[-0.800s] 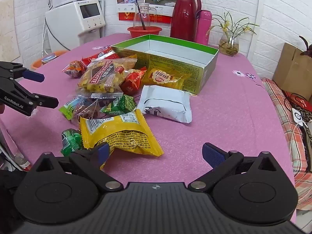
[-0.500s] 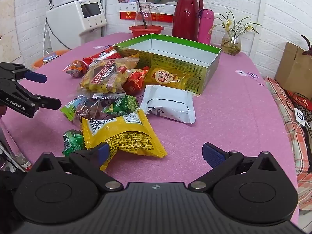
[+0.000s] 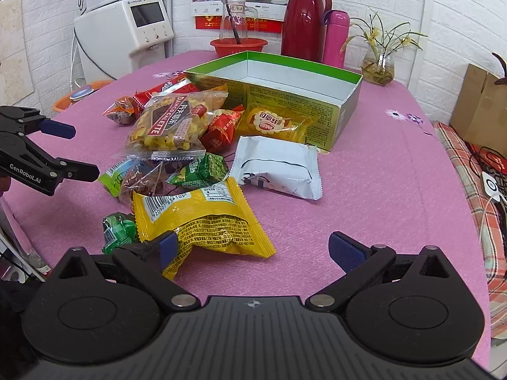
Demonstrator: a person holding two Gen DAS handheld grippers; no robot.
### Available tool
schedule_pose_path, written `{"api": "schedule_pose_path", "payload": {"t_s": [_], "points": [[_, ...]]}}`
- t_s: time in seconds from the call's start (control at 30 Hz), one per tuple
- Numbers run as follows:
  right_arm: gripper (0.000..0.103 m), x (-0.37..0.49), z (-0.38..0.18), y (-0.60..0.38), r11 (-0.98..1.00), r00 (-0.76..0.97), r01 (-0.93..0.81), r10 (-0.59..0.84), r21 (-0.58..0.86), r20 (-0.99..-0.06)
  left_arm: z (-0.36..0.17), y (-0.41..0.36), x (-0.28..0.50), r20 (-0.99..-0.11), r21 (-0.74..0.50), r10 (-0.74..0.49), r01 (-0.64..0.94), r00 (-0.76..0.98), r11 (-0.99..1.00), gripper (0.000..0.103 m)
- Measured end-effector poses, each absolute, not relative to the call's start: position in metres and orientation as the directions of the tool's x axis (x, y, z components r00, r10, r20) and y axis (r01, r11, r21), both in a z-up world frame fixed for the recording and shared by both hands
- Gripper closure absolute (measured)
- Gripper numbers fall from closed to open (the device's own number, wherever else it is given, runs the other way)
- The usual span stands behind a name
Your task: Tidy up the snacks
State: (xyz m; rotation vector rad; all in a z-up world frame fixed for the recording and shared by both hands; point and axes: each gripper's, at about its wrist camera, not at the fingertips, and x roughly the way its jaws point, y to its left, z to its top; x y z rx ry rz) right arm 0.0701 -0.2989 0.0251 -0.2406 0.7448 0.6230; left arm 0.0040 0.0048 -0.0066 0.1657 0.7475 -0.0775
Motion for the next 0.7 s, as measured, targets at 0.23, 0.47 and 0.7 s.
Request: {"api": "schedule_pose_path", "payload": {"t_s": [0.23,0.47,0.7], "points": [[0.0,0.07,0.0252,-0.2983,0.795,0.567,-0.607,0.442,0.011,-0.694,-0.0067,0.0048,0.0038,-0.682,0.122,-0.012,0.129,0.732,0.984,0.002],[0.0,0.0709,0.0255,-0.2961,0.794,0.567,-0.608,0.445,0.013,-0.693,-0.0061,0.0047,0.0041,-0.683,0.121,-0.012,0.129,0.731,0.984,0.002],[0.0,0.0714,0.0268,-0.2939,0.794,0.565,-0.607,0.445,0.015,-0.695,-0.0058,0.0047,0.0037,-0.683,0.116,-0.018,0.133,0.73,0.984,0.002]]}}
